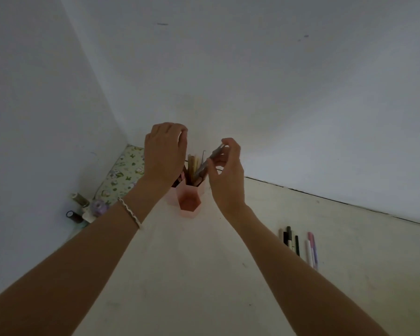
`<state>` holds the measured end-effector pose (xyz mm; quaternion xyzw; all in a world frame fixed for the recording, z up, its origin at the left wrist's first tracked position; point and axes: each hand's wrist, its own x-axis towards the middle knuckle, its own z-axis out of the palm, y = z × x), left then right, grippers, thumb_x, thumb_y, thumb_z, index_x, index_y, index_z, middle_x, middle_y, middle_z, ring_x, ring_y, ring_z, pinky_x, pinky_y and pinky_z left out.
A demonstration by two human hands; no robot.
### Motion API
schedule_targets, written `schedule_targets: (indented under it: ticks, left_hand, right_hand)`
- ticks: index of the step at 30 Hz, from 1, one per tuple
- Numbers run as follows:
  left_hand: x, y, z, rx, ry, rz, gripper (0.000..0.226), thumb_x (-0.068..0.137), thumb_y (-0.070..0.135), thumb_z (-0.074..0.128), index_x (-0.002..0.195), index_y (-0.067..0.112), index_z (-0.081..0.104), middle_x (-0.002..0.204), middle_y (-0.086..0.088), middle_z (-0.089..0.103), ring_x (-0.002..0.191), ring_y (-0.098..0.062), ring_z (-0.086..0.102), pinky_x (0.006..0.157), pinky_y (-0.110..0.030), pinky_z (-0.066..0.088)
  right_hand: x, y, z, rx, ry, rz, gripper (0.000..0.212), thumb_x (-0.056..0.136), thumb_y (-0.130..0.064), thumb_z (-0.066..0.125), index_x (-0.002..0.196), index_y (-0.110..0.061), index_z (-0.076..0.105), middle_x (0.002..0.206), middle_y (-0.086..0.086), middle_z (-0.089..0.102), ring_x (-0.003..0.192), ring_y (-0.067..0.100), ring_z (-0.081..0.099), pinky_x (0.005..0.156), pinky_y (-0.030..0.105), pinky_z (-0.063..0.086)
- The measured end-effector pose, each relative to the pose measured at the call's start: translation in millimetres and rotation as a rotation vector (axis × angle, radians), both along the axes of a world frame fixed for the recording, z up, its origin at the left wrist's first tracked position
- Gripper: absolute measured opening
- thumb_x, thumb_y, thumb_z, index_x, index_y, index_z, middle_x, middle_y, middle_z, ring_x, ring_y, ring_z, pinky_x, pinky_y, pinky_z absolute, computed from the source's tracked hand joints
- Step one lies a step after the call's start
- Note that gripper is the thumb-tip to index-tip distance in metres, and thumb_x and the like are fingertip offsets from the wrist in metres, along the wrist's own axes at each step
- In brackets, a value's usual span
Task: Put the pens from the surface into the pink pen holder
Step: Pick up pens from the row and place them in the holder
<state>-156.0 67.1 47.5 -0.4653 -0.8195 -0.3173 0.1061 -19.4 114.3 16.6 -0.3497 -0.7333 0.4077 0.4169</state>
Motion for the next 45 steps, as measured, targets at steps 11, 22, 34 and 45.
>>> schedule_targets:
  ticks: [11,22,34,45]
  left_hand:
    - [68,2,-2,0.074,-0.083,-0.135,0.012,0.091,0.009,0.054,0.1,0.011,0.063,0.091,-0.003,0.064,0.088,-0.02,0.056,0.076,-0.032,0.049]
    - [234,23,-108,-0.827,-0.584,-0.222,0.022,0.086,0.017,0.056,0.106,0.011,0.062,0.106,-0.006,0.067,0.096,-0.024,0.065,0.078,-0.03,0.052]
    - [280,30,-114,-0.857,-0.402,-0.161,0.014,0.083,0.025,0.064,0.082,0.015,0.054,0.094,-0.005,0.066,0.085,-0.024,0.067,0.063,-0.026,0.045]
    - [254,37,-94,-0.651,-0.345,-0.115,0.019,0.087,0.025,0.063,0.093,0.01,0.055,0.087,-0.005,0.063,0.076,-0.025,0.062,0.062,-0.03,0.046]
  right_hand:
    - [52,11,-18,0.344,-0.232,-0.131,0.037,0.078,0.01,0.054,0.108,-0.008,0.066,0.106,0.005,0.063,0.094,0.02,0.06,0.086,0.036,0.051]
    - [193,38,-20,0.14,-0.243,-0.392,0.037,0.078,0.005,0.051,0.105,-0.015,0.065,0.094,-0.012,0.06,0.081,0.008,0.057,0.074,0.021,0.046]
    - [280,39,-40,-0.031,-0.283,-0.51,0.031,0.081,0.004,0.052,0.1,-0.016,0.066,0.092,-0.009,0.063,0.075,0.001,0.054,0.068,0.008,0.04]
    - [299,46,-60,-0.251,-0.515,-0.426,0.023,0.09,-0.003,0.049,0.103,-0.011,0.066,0.089,-0.004,0.064,0.069,0.005,0.057,0.065,0.016,0.047]
